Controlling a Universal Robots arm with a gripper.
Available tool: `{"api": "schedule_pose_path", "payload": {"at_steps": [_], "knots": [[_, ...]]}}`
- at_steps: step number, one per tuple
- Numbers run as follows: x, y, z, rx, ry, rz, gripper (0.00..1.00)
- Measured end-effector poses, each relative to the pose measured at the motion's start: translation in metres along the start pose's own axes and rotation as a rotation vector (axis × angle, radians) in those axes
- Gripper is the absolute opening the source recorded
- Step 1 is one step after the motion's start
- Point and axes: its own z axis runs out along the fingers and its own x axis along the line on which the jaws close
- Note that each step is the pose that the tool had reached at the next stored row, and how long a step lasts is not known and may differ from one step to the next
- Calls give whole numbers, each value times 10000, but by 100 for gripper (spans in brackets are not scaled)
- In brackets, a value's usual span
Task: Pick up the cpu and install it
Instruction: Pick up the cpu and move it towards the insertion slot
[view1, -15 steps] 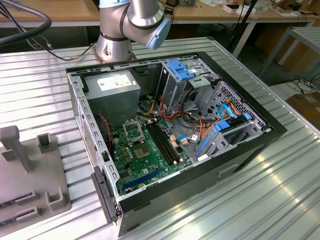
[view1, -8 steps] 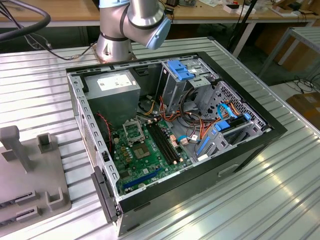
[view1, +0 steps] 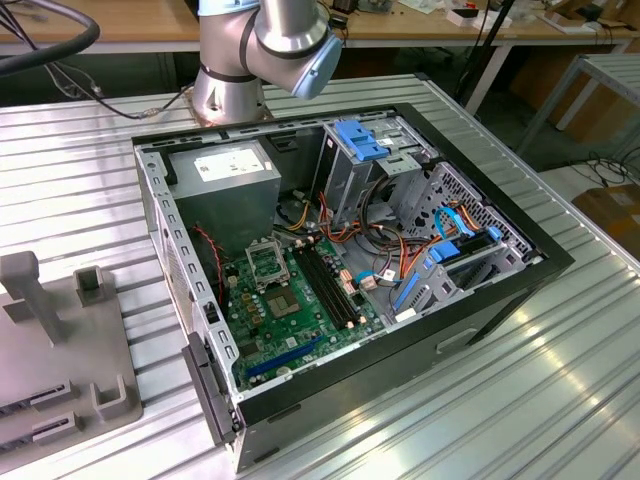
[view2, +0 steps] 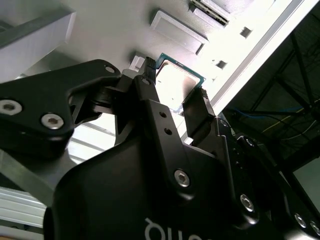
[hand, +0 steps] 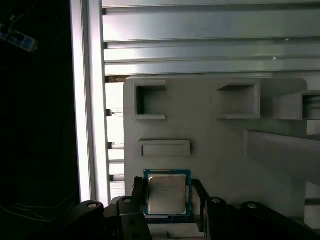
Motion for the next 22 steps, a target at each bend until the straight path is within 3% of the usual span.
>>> {"api": "schedule_pose_path", "payload": {"at_steps": [5,22], "knots": [[0,0,-3,5,0,-1,47],[1,1,-108,14,0,0,47]]}}
